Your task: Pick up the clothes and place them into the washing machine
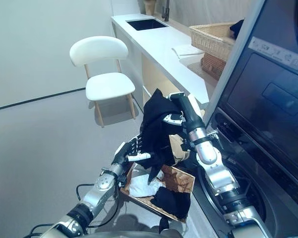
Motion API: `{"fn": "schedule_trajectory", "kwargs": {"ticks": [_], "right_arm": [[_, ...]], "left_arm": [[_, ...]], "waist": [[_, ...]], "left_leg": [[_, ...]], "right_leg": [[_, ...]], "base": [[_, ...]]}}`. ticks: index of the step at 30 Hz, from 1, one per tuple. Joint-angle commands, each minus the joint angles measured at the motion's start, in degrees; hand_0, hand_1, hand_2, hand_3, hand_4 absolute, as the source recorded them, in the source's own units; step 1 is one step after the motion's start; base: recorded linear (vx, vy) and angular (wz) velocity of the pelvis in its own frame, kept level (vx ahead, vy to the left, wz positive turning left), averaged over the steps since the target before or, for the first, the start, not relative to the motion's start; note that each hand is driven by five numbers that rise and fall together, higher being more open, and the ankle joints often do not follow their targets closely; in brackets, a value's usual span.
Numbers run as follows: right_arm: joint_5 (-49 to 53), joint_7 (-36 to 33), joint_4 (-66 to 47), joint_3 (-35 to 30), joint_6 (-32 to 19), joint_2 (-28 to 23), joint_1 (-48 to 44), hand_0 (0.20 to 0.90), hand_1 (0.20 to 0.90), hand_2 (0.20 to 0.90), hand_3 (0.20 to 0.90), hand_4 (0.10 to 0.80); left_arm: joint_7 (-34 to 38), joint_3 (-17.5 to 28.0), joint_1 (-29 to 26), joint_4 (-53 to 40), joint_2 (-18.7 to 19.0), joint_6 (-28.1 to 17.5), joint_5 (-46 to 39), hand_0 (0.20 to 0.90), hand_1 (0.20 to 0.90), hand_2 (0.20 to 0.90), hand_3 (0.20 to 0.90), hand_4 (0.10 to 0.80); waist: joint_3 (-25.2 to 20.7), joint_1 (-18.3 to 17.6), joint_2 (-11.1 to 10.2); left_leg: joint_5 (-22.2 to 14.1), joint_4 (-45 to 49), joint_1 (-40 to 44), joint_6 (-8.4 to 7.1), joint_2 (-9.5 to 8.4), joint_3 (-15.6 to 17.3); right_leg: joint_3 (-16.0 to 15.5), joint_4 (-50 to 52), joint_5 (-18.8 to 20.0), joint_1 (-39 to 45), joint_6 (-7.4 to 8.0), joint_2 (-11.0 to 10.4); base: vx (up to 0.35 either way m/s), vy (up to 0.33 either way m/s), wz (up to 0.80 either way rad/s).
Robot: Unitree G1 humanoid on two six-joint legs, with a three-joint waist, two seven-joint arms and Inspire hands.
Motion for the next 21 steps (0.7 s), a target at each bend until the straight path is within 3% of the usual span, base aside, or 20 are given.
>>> {"fn": "schedule_trajectory", "kwargs": {"ticks": [1, 21], "right_arm": [[3.18, -2.65, -4.12, -4.72, -4.94, 1.08, -4.63, 0.200, 0.200, 0.200, 0.200, 0.300], [3.39, -2.80, -3.44, -3.92, -4.67, 1.60, -5.84, 0.200, 0.200, 0.200, 0.200, 0.300]], "left_arm": [[-1.41, -3.34, -7.88, 0.35, -1.72, -4.89, -1.38, 0.900, 0.900, 0.900, 0.900, 0.800], [-1.57, -7.40, -9.98, 3.14, -6.02, -4.50, -3.34, 0.900, 0.900, 0.900, 0.900, 0.800]], "waist": [[-6.54, 0.82, -1.41], [-6.56, -0.31, -1.03]], "left_leg": [[-0.75, -0.16, 0.52, -3.14, 0.00, -0.55], [-0.26, -0.16, 0.04, -3.54, 0.59, 0.21]], "right_leg": [[-0.75, 3.55, -7.31, 4.06, 2.98, -0.02], [-0.15, 3.45, -7.09, 3.54, 2.79, 0.48]], "base": [[-0.001, -0.010, -0.04], [-0.010, -0.010, -0.02]]}}
